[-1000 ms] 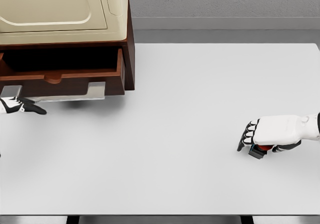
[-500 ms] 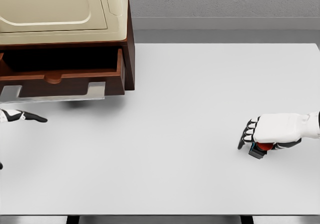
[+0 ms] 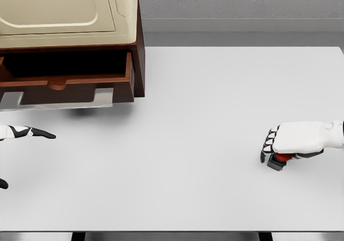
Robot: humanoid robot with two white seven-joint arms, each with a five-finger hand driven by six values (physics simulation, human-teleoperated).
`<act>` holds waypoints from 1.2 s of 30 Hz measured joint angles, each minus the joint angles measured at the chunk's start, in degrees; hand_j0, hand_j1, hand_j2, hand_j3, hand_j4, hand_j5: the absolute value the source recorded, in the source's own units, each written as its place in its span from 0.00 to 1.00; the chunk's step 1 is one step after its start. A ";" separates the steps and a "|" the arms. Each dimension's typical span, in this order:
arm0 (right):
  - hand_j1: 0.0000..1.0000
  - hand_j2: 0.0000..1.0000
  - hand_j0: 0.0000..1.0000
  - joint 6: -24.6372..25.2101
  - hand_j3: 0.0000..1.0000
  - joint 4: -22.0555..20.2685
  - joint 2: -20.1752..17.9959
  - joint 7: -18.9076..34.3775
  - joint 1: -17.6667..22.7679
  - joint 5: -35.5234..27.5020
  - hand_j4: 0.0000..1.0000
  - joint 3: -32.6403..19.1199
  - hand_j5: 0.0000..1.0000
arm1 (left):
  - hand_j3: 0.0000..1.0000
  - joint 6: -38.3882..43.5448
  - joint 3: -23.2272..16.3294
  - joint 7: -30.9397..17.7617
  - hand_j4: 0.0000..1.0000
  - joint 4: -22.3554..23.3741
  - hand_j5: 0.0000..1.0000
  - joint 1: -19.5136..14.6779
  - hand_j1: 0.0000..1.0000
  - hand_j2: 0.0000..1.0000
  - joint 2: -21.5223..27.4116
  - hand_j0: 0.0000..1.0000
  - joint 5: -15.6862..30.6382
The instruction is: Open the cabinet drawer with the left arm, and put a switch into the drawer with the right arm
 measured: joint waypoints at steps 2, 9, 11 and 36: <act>0.57 0.57 0.57 0.00 0.57 0.00 -0.01 0.00 0.00 -0.11 0.57 -0.01 0.57 | 1.00 0.00 -0.01 0.00 1.00 0.00 1.00 0.00 1.00 1.00 0.00 1.00 0.00; 0.42 0.42 0.42 0.00 0.42 0.00 -0.04 0.00 0.00 -1.84 0.42 -0.10 0.42 | 1.00 0.00 -0.01 0.00 1.00 0.01 1.00 0.00 1.00 1.00 0.01 1.00 0.00; 0.42 0.42 0.42 -0.01 0.42 0.02 -0.03 0.00 0.00 -2.10 0.42 -0.36 0.42 | 1.00 0.00 -0.01 0.00 1.00 0.01 1.00 0.00 1.00 1.00 0.00 1.00 0.00; 0.36 0.36 0.36 -0.04 0.36 3.42 9.99 0.02 -5.01 -5.48 0.36 -9.77 0.36 | 1.00 0.01 -0.01 0.00 1.00 0.01 1.00 0.01 1.00 1.00 0.07 1.00 0.01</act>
